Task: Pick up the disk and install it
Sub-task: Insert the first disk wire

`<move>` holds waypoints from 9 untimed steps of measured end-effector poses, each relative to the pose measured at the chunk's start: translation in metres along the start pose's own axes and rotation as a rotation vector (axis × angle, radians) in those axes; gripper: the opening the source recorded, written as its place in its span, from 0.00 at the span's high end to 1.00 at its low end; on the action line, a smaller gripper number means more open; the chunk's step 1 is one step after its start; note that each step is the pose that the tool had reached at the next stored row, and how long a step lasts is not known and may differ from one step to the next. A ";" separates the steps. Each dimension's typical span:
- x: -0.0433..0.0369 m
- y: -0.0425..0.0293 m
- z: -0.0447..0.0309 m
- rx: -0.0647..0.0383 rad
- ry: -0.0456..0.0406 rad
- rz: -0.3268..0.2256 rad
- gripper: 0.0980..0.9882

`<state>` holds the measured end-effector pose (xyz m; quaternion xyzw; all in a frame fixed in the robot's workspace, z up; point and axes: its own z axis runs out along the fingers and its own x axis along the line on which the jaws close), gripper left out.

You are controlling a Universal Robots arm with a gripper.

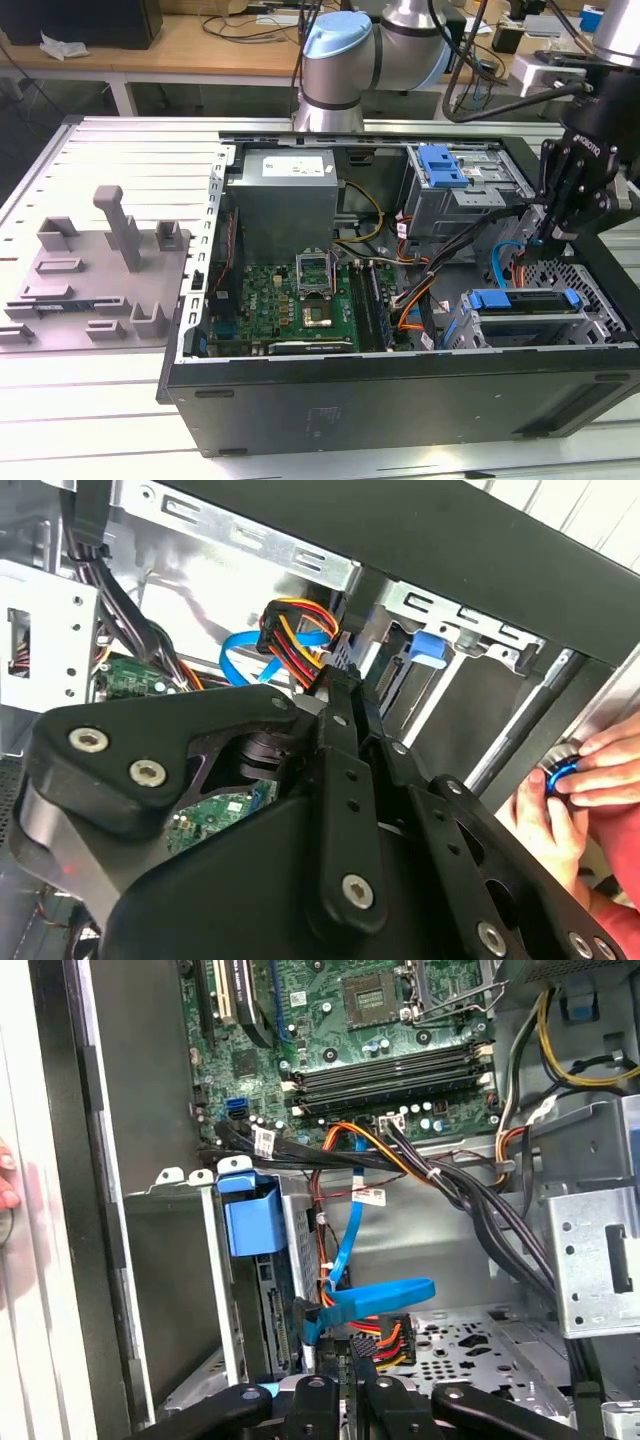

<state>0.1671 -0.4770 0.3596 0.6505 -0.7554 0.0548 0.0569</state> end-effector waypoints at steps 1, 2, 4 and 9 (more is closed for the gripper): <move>0.0026 0.0001 0.0004 0.000 -0.0018 -0.001 0.93; 0.0047 0.0001 0.0006 0.000 -0.0029 -0.002 0.93; 0.0094 0.0002 0.0013 0.000 -0.0062 -0.004 0.93; 0.0163 -0.0002 0.0020 0.000 -0.0335 -0.010 0.93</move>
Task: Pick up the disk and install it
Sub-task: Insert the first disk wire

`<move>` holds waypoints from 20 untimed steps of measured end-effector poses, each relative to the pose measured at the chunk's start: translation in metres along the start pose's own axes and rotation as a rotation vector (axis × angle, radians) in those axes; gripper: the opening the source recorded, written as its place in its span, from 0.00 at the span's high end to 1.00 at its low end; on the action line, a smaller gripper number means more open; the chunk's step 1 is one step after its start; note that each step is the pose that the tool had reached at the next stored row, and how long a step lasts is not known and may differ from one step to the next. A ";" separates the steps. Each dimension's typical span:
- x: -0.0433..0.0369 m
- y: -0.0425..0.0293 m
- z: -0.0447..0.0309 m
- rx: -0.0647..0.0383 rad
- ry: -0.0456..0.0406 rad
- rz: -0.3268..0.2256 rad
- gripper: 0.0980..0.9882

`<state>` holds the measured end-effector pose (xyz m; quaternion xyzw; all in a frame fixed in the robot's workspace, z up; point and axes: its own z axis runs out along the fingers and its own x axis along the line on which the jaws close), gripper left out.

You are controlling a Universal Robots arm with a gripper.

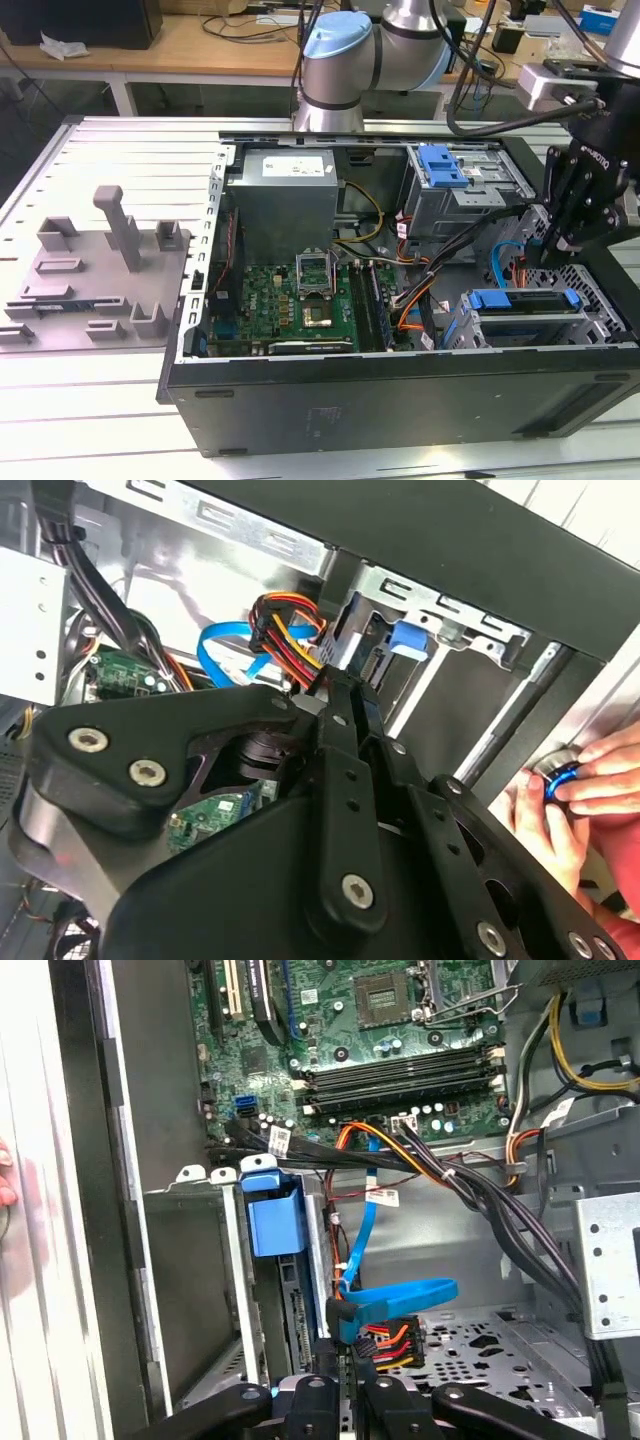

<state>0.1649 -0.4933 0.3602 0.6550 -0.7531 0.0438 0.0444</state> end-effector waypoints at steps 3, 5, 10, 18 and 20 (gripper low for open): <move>0.0030 -0.0004 0.0003 -0.001 -0.0289 -0.007 0.93; 0.0057 -0.0005 0.0007 -0.001 -0.0414 -0.011 0.93; 0.0087 -0.0007 0.0011 -0.001 -0.0518 -0.017 0.93; 0.0085 -0.0005 0.0010 0.006 -0.0516 -0.089 0.93; 0.0086 -0.0005 0.0011 0.006 -0.0515 -0.090 0.93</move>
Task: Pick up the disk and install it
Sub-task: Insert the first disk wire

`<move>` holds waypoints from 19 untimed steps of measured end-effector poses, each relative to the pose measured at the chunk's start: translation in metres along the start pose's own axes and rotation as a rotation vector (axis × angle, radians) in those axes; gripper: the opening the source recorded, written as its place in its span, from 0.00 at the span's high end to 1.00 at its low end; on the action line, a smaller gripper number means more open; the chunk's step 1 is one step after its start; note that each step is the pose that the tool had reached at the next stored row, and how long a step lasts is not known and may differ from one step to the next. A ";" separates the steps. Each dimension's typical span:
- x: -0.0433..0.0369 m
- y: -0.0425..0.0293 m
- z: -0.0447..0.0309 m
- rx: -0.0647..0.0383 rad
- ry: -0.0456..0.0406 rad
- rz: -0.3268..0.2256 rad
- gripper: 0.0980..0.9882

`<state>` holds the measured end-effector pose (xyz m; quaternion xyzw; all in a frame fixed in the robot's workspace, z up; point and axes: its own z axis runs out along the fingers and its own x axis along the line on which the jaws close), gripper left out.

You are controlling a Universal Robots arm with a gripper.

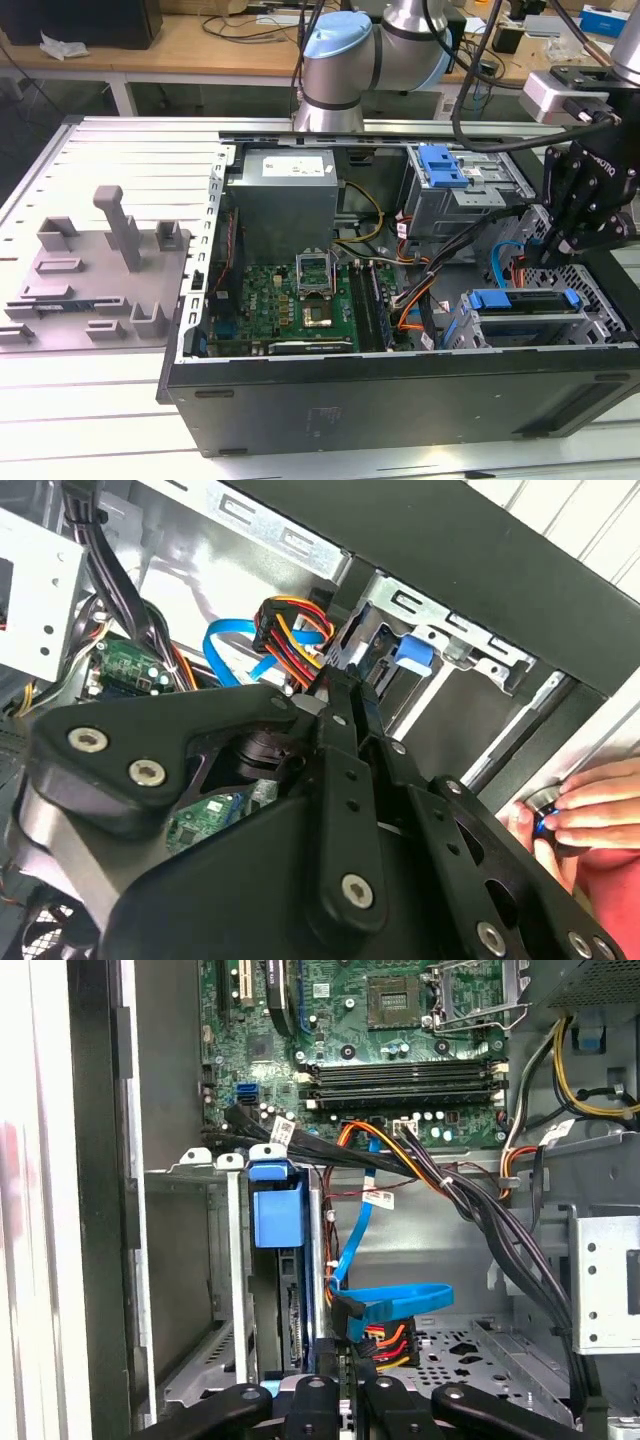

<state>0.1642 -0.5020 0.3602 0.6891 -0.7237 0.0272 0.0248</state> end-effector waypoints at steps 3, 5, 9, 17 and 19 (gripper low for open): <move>0.0020 0.0000 0.0001 -0.002 0.0002 0.000 0.93; 0.0037 -0.0001 0.0003 -0.004 0.0016 0.000 0.93; 0.0119 -0.0006 0.0009 -0.010 0.0048 -0.001 0.93; 0.0184 -0.0017 0.0016 -0.011 0.0057 -0.001 0.93; 0.0184 -0.0017 0.0016 -0.011 0.0058 -0.001 0.93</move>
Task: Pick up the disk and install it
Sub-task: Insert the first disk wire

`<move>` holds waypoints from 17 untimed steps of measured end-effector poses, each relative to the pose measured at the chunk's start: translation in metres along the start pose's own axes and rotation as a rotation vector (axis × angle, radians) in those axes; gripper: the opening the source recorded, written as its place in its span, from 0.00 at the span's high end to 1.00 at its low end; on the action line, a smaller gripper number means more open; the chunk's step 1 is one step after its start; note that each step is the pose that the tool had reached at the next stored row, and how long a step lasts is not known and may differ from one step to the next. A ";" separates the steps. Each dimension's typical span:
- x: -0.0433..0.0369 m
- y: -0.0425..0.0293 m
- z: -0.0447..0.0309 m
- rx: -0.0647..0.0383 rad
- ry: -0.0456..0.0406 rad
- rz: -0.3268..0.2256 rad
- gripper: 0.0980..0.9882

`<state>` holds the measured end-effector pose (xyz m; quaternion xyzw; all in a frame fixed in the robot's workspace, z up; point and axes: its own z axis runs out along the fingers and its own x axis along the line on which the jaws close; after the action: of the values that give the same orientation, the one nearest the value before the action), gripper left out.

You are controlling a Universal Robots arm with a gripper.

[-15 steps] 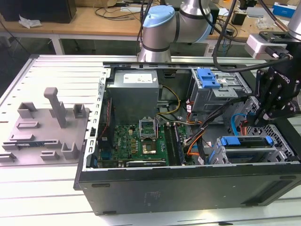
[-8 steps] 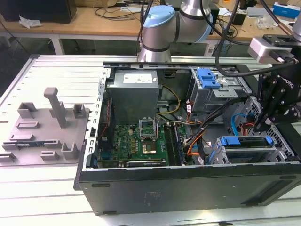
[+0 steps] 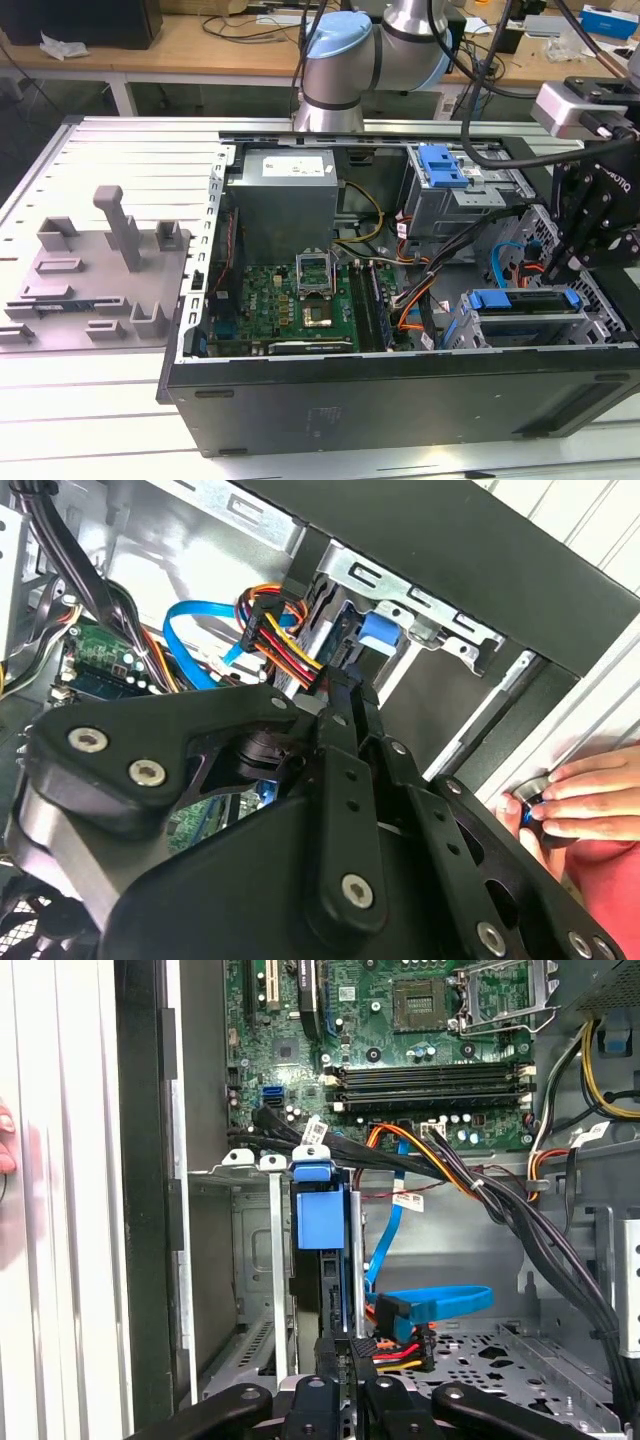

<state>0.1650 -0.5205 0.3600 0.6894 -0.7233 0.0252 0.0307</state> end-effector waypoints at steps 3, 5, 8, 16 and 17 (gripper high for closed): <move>0.0000 0.0000 0.0000 0.000 0.0001 0.000 0.93; 0.0001 0.0001 0.0000 -0.001 0.0003 0.000 0.93; 0.0000 0.0000 0.0003 -0.001 0.0002 0.000 0.93; -0.0001 0.0000 0.0025 -0.001 0.0002 0.000 0.93; -0.0002 0.0000 0.0027 -0.001 0.0003 0.000 0.93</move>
<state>0.1650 -0.5206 0.3573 0.6894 -0.7233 0.0248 0.0313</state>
